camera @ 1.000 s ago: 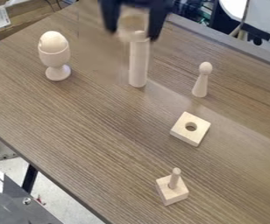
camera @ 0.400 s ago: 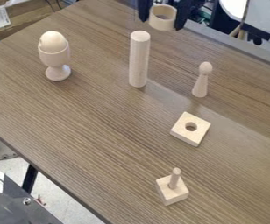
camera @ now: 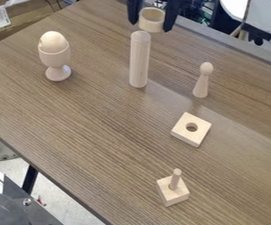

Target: Put the rig through the cylinder

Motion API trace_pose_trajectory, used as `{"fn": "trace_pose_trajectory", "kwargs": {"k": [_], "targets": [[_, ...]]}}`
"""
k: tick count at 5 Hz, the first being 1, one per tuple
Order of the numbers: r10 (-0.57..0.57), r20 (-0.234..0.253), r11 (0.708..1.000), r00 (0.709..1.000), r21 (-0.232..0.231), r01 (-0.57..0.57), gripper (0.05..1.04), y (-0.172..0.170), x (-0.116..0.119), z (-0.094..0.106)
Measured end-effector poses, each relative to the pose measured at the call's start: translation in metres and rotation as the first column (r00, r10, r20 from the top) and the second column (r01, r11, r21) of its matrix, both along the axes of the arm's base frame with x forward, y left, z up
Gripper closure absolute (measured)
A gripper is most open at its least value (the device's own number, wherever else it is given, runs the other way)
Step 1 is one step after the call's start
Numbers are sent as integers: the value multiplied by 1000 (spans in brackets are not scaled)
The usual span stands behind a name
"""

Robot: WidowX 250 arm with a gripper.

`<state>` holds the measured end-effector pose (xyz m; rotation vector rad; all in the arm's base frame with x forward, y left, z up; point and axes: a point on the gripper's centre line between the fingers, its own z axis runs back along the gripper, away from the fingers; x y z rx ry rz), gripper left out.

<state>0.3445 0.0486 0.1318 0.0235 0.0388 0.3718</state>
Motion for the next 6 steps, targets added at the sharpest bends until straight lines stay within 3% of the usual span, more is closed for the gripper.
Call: {"fn": "trace_pose_trajectory", "kwargs": {"k": [6], "targets": [[30,-28,999,999,-13,-31,301,8,-10,-17]]}}
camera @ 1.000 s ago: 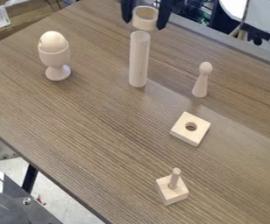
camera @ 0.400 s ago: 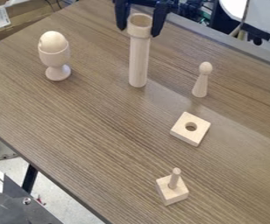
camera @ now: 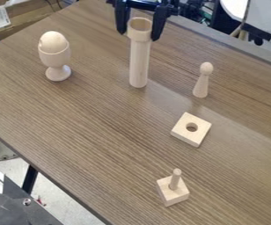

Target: Put the rig through the cylinder

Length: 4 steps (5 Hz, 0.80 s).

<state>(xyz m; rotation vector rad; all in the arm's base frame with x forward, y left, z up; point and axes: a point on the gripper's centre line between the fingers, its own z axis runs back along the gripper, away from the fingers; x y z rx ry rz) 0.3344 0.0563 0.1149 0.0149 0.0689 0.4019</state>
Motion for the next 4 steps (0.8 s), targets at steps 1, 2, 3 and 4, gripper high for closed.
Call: {"fn": "trace_pose_trajectory", "kwargs": {"k": [1,2,3,4], "targets": [[5,3,1000,1000,1,-5,301,0,0,0],[12,14,1000,1000,3,-12,301,0,0,1],[15,21,1000,1000,4,-15,301,0,1,2],[20,21,1000,1000,4,-20,301,0,1,2]]}}
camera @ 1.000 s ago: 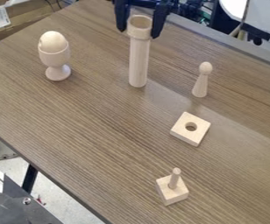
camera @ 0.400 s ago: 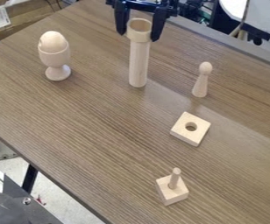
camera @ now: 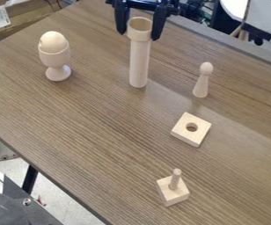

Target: Put the rig through the cylinder

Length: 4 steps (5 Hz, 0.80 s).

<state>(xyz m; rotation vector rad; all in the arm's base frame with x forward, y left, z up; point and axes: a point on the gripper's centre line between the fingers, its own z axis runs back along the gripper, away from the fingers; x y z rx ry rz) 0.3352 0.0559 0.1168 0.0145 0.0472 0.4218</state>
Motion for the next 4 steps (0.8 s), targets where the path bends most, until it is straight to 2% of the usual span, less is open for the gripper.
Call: {"fn": "trace_pose_trajectory", "kwargs": {"k": [2,3,4], "targets": [[-1,-3,1000,1000,-2,1,301,-1,-1,-2],[2,-5,1000,1000,-8,-2,237,-3,-2,-3],[15,-13,1000,1000,-24,-16,76,-4,-3,-4]]}}
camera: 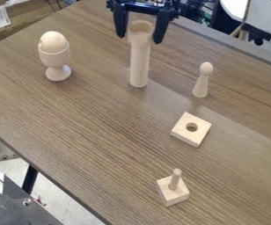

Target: Put the rig through the cylinder

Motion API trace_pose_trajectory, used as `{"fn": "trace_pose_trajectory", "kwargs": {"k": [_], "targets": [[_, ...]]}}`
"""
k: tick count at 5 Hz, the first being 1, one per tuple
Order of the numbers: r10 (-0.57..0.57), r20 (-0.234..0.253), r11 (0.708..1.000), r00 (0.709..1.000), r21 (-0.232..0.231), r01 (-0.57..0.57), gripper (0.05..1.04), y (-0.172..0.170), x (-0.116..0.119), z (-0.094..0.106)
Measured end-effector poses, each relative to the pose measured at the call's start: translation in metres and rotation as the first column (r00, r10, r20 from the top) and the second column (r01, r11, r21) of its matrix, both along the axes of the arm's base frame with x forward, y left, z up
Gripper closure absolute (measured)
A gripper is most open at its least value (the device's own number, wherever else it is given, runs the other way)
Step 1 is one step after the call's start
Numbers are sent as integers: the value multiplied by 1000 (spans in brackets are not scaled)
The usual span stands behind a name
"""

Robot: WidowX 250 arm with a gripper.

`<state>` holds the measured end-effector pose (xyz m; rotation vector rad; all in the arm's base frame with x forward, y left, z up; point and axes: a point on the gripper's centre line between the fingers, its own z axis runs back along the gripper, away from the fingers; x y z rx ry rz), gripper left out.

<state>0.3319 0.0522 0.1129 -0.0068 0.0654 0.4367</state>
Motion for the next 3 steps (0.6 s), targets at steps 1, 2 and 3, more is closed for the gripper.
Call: {"fn": "trace_pose_trajectory", "kwargs": {"k": [1,2,3], "targets": [[10,-5,1000,1000,-2,-10,84,0,-1,-1],[12,-6,1000,1000,-3,-12,83,0,-1,-1],[23,1,1000,1000,11,-23,83,1,-5,9]]}}
